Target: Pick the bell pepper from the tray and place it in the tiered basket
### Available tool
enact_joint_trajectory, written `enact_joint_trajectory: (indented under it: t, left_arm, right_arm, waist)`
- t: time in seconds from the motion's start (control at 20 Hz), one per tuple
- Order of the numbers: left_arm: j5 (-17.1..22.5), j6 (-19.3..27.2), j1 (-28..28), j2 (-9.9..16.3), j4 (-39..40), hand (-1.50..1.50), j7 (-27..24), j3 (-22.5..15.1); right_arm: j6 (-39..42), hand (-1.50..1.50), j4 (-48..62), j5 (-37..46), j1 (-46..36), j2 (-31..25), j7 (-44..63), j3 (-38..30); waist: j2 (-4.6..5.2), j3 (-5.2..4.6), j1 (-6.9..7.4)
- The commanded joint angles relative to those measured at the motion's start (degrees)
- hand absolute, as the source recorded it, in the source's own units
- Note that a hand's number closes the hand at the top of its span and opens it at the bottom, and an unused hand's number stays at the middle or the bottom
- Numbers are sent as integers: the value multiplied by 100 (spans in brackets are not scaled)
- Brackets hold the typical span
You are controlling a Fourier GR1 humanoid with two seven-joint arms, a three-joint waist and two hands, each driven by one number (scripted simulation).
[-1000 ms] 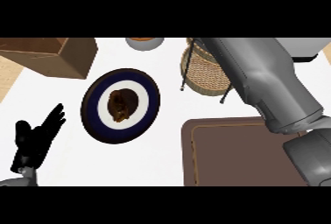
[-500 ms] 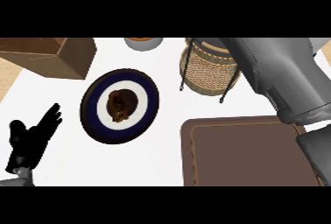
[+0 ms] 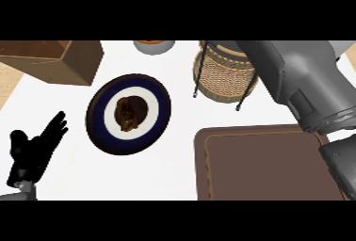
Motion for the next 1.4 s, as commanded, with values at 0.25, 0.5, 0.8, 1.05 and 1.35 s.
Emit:
enact_joint_trajectory:
  t: [0.25, 0.5, 0.8, 1.05, 1.35]
  left_arm:
    - [-138, 141, 172, -199, -151, 0, -118, -98]
    - [69, -13, -95, 14, -56, 0, 212, 117]
    - [41, -75, 284, 112, -102, 0, 28, 217]
    - [24, 32, 449, -41, -162, 0, -18, 209]
    - [107, -3, 612, 111, 76, 0, -168, 483]
  right_arm:
    - [-335, -150, -179, -383, 233, -163, 702, -429]
    - [-1094, -150, -671, -331, 153, -238, 538, -415]
    - [-1685, -150, -1219, -601, -89, -463, 1295, -796]
    - [-2045, -150, -1822, -1098, 149, -618, 1647, -1328]
    - [-2563, -150, -3296, -1797, 865, -601, 1058, -1809]
  waist:
    - [8, 4, 7]
    - [-24, 6, -69]
    - [-142, 9, -239]
    - [-216, 16, -435]
    - [-331, 26, -756]
